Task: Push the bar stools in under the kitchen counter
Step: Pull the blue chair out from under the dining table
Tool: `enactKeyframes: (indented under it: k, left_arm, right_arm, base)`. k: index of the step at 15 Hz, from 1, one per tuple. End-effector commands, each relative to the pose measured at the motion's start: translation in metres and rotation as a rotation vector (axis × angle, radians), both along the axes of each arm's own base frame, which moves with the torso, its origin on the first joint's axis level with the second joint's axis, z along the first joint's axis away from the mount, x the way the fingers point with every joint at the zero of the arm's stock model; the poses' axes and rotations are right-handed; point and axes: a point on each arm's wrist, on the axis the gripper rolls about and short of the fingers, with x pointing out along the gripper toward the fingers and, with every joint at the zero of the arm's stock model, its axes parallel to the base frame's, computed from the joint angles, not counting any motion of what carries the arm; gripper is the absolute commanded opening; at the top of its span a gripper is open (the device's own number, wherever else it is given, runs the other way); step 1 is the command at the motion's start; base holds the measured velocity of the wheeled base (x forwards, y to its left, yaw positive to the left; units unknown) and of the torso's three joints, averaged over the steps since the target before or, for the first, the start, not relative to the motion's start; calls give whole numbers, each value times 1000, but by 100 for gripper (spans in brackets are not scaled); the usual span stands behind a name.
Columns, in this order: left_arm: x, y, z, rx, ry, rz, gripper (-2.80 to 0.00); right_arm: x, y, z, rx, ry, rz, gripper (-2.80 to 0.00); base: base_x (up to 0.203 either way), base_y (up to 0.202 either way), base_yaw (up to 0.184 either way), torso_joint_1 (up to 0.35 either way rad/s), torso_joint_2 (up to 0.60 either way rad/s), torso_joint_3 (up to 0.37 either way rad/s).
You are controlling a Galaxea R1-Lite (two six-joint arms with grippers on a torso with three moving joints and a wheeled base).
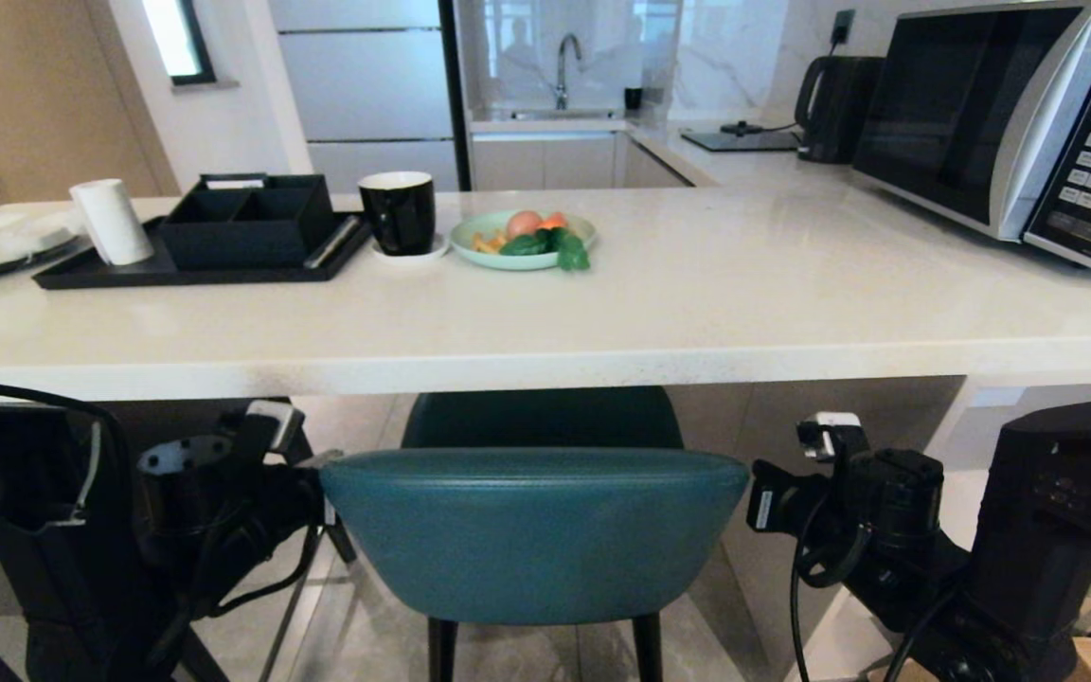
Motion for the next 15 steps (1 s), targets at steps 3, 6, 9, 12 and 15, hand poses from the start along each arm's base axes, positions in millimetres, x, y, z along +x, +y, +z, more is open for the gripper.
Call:
enactKeyframes:
  k: [3, 6, 9, 12, 15]
  left_arm:
    - [-14, -11, 1, -24, 21, -28, -280]
    - [-2, -10, -12, -18, 39, -5, -280]
    - [-3, -10, -17, -15, 58, -1, -280]
    - [2, -1, -21, -17, 65, 34, -280]
    - [10, 9, -24, -21, 59, 71, -280]
  right_arm:
    - [-7, 2, 0, 29, 10, -19, -280]
    - [0, 6, -10, 22, 26, -17, -280]
    - [1, 8, -12, 47, 31, -22, -280]
    - [2, 4, -16, 50, 49, -39, -280]
    - [10, 0, -18, 58, 38, -61, -280]
  base:
    - [0, 0, 0, 0, 0, 0]
    - [0, 0, 0, 0, 0, 0]
    - [0, 0, 0, 0, 0, 0]
    - [0, 0, 0, 0, 0, 0]
    - [0, 0, 0, 0, 0, 0]
